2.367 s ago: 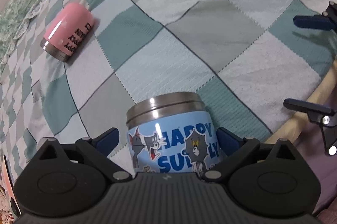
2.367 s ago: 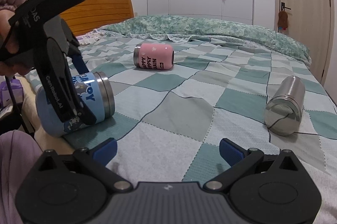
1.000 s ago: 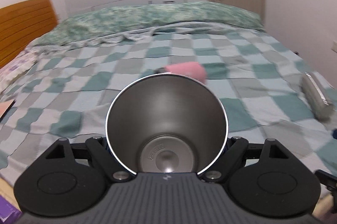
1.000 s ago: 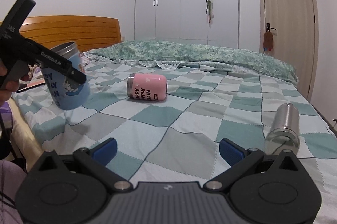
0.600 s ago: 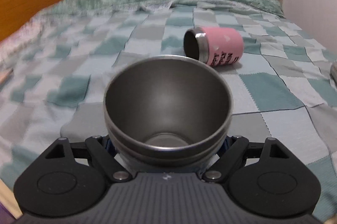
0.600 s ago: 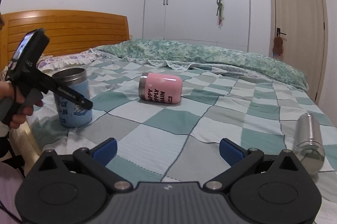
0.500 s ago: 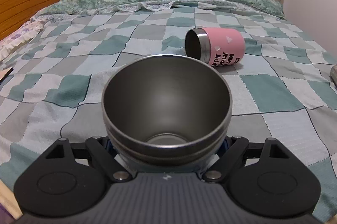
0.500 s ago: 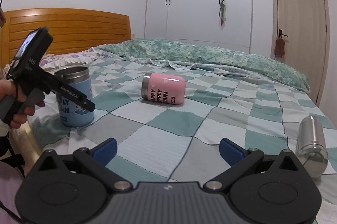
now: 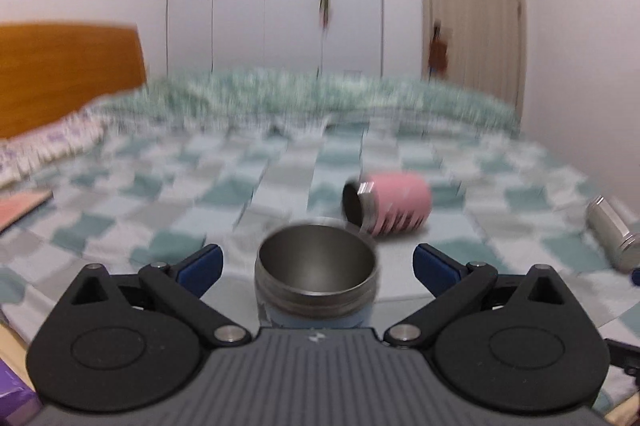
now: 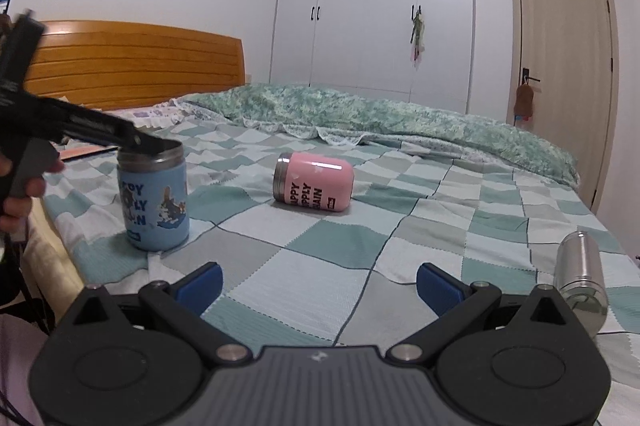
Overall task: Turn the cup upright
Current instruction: 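Lower the upright blue tumbler onto the bedspread and open the left gripper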
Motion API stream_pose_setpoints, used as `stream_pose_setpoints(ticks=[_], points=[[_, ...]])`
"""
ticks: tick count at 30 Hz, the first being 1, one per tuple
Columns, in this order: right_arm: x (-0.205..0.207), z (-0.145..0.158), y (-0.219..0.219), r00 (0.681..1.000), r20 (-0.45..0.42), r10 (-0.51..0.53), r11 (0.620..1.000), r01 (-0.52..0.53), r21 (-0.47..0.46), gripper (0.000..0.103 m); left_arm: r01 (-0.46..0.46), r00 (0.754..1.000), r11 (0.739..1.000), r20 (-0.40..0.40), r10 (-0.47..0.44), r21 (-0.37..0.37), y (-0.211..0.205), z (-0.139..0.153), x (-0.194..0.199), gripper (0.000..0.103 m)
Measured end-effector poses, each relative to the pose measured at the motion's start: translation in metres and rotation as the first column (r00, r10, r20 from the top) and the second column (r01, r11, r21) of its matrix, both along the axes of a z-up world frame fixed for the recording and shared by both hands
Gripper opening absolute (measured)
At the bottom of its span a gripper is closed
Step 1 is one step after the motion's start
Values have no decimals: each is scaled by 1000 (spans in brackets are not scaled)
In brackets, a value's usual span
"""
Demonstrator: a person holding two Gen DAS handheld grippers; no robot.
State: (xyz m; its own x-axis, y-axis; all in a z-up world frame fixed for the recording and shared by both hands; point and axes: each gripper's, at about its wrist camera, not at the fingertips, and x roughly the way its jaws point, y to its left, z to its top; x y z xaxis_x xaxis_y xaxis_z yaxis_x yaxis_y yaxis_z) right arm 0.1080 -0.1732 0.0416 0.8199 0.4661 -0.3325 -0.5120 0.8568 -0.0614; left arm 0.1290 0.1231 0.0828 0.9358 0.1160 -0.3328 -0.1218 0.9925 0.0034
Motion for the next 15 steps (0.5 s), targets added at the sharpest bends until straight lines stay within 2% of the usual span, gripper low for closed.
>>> stream_pose_setpoints(ticks=[5,8,11,15], points=[[-21,8,-8,1000,23,-8,1000,7,13,103,17,996,1000,89,-14,-24,-20,7,-41,103],[-35,9,-13,999,36,-13,1000,12,21,103,-5,991,1000,136,5,0,-36,1,-63,103],[-48,9,-20,999,45,-25,999,23,34,103,-3,987,999,162,-3,36,-51,-8,-80,103],[-66,3,-32,996,63,-62,997,59,51,103,30,985,999,167,-35,29,-69,-26,-100,103]])
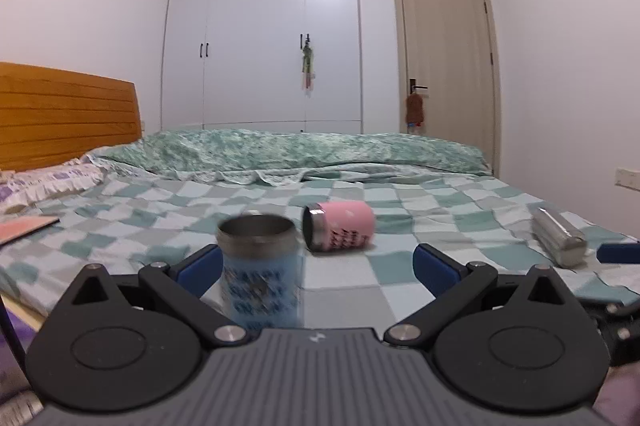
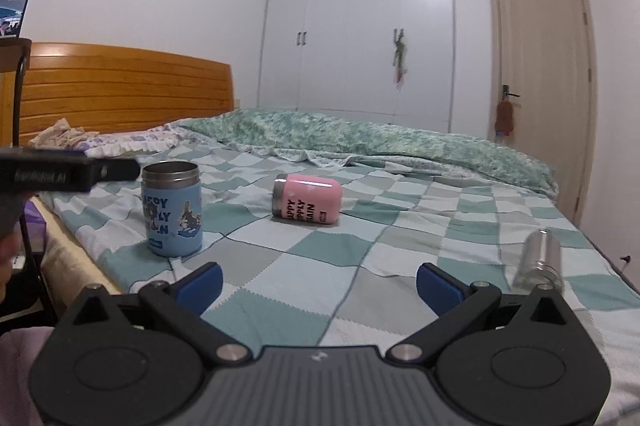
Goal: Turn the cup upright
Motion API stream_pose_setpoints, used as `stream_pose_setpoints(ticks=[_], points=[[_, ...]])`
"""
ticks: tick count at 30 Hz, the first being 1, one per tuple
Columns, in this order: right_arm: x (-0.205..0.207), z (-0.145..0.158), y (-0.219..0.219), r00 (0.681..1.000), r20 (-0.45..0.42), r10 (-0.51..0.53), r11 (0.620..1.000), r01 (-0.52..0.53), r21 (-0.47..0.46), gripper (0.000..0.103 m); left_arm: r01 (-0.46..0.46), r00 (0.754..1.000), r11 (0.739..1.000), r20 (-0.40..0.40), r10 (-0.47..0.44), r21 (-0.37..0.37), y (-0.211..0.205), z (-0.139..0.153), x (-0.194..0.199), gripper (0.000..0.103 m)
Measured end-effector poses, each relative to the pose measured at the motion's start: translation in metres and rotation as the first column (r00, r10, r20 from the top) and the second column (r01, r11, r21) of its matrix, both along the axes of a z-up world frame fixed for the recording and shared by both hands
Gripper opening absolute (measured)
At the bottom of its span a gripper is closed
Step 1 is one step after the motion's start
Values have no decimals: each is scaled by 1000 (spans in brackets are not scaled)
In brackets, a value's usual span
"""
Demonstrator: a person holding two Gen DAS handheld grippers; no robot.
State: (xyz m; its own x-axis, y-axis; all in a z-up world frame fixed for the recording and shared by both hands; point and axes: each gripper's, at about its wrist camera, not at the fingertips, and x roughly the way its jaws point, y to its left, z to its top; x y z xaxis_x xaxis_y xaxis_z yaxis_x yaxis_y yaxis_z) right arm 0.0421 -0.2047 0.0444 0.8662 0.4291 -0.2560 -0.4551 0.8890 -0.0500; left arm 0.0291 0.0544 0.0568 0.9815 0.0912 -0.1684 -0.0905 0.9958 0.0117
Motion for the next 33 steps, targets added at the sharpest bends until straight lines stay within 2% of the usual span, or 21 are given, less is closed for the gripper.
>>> stream_pose_setpoints(ticks=[6,11,18,33], points=[[-25,-12,-13,998,40,-54,998,53,24,103,-1,1000,1000,9,1,-18,-16,-29,-19,103],[-33,-19,-18,994,63,-93,995,90,47,103,-24,999,1000,32,24,-2,-19,-48,-26,103],[-40,-25,-16,987,107,-121,992,117,45,103,-5,1000,1000,24,5,-21,-19,-53,-24,103],[-39,-28,-15,987,99,-127,991,123,47,103,4,1000,1000,28,-3,-16,-21,-54,-25,103]])
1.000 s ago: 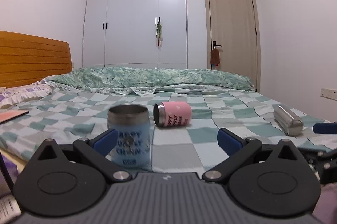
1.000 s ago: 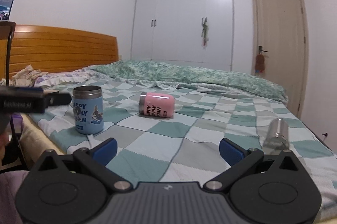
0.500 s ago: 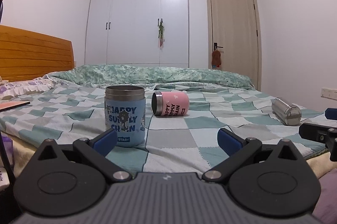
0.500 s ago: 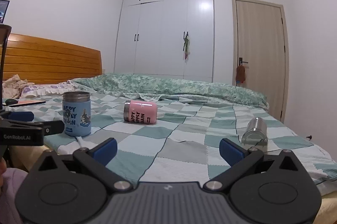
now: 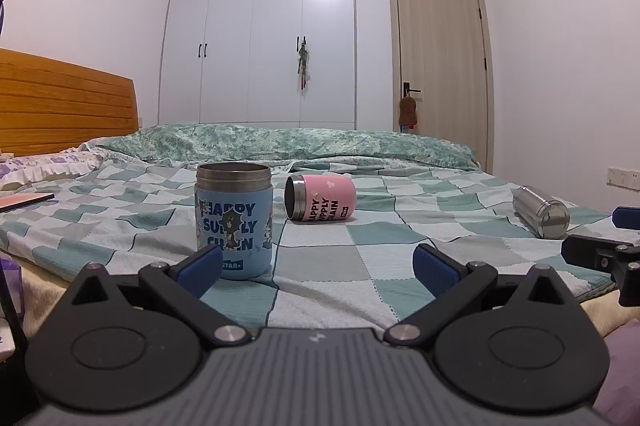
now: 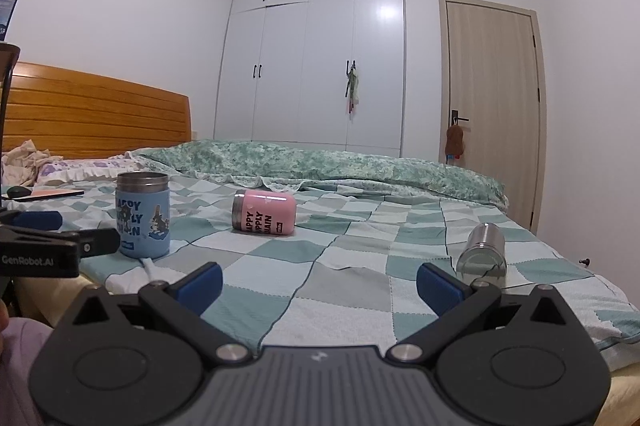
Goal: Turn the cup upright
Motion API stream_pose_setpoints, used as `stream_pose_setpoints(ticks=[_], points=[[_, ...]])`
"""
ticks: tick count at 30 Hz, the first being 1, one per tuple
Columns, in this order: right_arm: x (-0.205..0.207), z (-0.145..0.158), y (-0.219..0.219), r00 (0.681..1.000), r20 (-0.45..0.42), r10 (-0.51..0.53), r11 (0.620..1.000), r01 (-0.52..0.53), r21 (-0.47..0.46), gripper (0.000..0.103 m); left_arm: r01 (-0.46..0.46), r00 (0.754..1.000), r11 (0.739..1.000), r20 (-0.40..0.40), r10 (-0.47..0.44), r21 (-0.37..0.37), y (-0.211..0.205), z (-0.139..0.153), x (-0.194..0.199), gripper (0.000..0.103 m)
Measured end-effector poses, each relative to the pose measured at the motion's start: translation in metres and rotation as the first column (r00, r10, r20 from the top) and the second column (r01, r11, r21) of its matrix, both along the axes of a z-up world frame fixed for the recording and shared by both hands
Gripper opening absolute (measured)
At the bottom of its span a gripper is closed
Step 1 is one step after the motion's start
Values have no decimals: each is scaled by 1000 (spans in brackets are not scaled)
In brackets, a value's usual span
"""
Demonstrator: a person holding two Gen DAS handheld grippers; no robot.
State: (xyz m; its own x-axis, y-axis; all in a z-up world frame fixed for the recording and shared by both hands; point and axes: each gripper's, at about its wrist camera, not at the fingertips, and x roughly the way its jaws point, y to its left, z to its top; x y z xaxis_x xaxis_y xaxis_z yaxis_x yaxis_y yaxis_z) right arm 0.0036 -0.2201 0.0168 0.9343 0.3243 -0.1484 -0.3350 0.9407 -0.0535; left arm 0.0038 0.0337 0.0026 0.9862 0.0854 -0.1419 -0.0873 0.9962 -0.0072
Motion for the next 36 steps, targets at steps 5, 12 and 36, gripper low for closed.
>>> stream_pose_setpoints(ticks=[5,12,36], points=[[0,0,0,1000,0,0,1000,0,-1,103,0,1000,1000,1,0,2,-1,0,0,103],[0,0,0,1000,0,0,1000,0,0,103,3,1000,1000,0,-3,1,-1,0,1,103],[0,0,0,1000,2,-1,1000,1,-1,103,12,1000,1000,8,-12,-1,-2,0,-1,103]])
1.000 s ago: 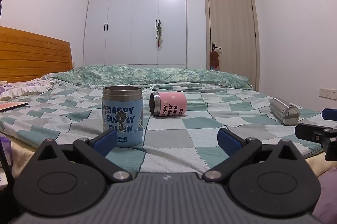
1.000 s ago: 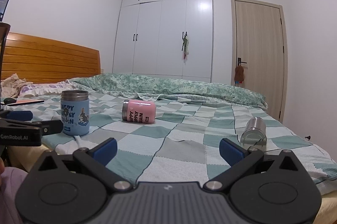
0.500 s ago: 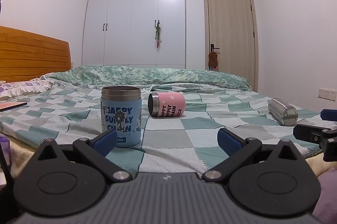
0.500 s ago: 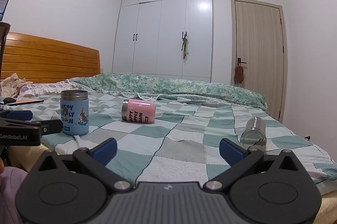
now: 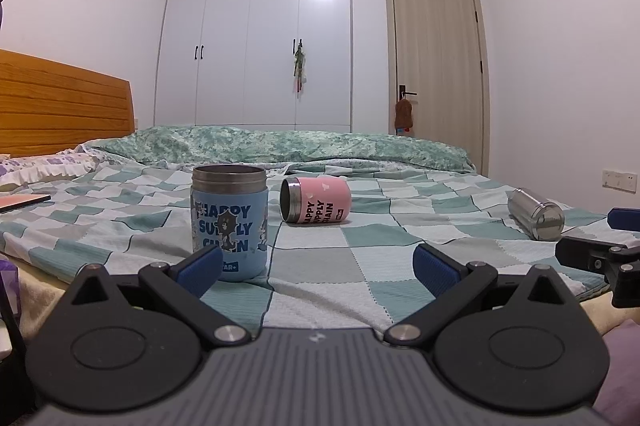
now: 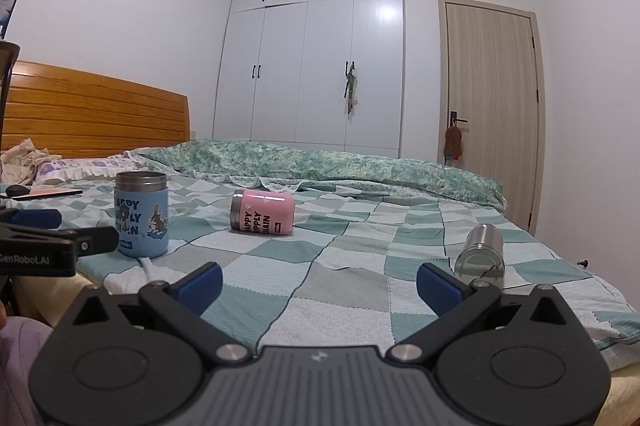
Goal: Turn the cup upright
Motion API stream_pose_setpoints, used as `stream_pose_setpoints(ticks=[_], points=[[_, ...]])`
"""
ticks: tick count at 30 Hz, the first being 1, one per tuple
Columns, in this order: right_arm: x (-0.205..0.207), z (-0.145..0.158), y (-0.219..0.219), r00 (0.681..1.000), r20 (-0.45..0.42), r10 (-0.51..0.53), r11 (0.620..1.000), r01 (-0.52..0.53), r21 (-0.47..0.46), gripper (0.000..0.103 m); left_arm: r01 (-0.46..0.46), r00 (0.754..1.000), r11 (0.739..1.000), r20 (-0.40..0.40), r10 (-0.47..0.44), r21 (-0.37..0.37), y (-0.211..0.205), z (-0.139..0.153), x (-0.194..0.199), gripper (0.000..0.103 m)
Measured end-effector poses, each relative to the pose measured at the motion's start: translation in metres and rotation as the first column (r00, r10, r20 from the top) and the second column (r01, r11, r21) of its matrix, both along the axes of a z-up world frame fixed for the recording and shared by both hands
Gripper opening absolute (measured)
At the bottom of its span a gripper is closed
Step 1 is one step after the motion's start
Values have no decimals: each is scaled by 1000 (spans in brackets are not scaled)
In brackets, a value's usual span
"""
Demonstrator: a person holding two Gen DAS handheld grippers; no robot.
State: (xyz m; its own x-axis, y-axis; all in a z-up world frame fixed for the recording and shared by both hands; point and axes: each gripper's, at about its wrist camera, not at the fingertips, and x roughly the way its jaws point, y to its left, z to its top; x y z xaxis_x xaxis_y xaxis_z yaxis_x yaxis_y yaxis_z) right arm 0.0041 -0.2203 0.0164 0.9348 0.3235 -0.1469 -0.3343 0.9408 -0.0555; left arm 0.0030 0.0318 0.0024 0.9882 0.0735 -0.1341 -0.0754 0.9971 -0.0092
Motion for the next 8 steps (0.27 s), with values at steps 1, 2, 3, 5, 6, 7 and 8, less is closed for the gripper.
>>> stream_pose_setpoints(ticks=[1,2,3,5,6,7,8], points=[[0,0,0,1000,0,0,1000,0,0,103,1,1000,1000,1,-1,0,0,0,0,103],[0,0,0,1000,0,0,1000,0,0,103,1,1000,1000,2,-1,0,1,0,0,103],[0,0,0,1000,0,0,1000,0,0,103,1,1000,1000,3,-1,0,1,0,0,103],[0,0,0,1000,1,0,1000,0,0,103,6,1000,1000,7,-6,-2,1,0,-1,103],[0,0,0,1000,0,0,1000,0,0,103,7,1000,1000,9,-7,-2,2,0,-1,103],[0,0,0,1000,0,0,1000,0,0,103,6,1000,1000,9,-6,-2,3,0,-1,103],[0,0,0,1000,0,0,1000,0,-1,103,7,1000,1000,7,-7,-2,3,0,-1,103]])
